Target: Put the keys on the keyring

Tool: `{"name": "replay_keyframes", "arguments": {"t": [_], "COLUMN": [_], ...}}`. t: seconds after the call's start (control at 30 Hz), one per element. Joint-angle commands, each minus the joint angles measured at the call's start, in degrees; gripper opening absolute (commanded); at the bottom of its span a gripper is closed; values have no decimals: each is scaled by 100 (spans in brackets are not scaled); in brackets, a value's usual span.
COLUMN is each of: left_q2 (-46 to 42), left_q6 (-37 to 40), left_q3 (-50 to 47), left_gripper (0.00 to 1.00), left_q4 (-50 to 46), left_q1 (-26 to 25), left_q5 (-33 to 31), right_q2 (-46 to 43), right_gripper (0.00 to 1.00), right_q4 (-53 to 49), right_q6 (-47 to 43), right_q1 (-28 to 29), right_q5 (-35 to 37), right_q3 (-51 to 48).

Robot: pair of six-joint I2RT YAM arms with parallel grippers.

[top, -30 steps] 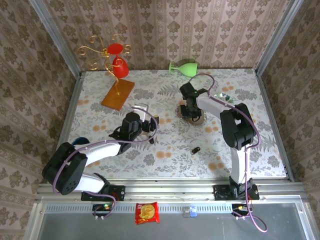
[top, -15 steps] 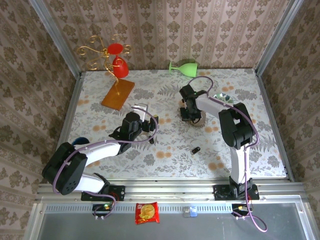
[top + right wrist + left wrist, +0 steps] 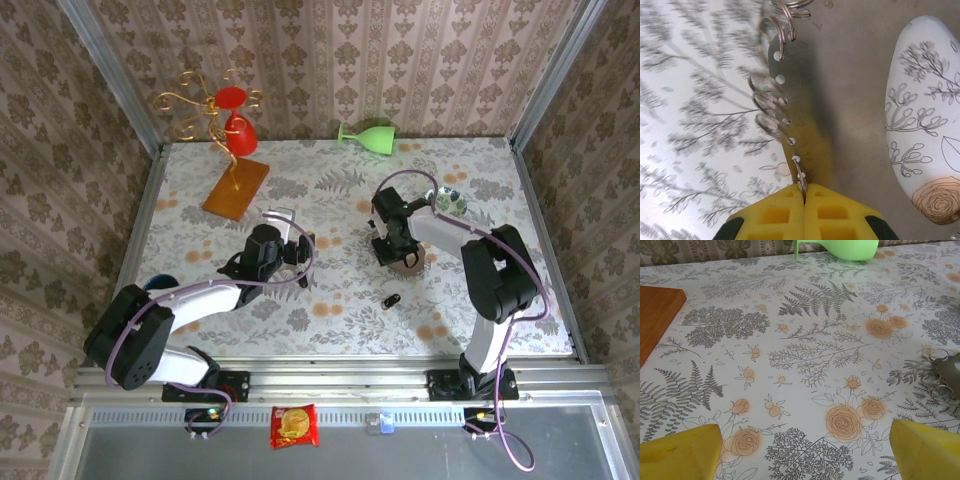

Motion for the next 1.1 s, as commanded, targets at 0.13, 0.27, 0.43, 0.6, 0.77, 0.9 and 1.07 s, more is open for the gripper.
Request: {"name": "replay_keyframes", "arguments": {"t": [0.13, 0.27, 0.43, 0.6, 0.77, 0.9, 1.07], "left_q2": [-382, -599, -852, -909, -764, -633, -251], "left_q6": [114, 74, 26, 0, 99, 550, 1479], "left_q3": [-31, -155, -269, -300, -210, 42, 661], "left_gripper": [87, 87, 87, 87, 87, 81, 76], "left_q4": [-124, -251, -490, -605, -633, -1009, -1949], "left_q1": [139, 145, 174, 306, 434, 664, 1155], "left_q5": [-165, -271, -356, -258, -54, 555, 2172], "right_q2": [294, 828, 964, 519, 299, -113, -760], "right_gripper": [0, 0, 0, 8, 22, 32, 43], "right_q4": [325, 108, -85, -199, -554, -637, -169], "right_q6": [-940, -880, -1007, -1154, -1152, -1045, 0], "right_q1": [547, 887, 1203, 1223, 1122, 1060, 859], "right_q5": [-164, -415, -511, -308, 402, 538, 115], "right_q3": [703, 1316, 1309, 646, 466, 501, 329]}}
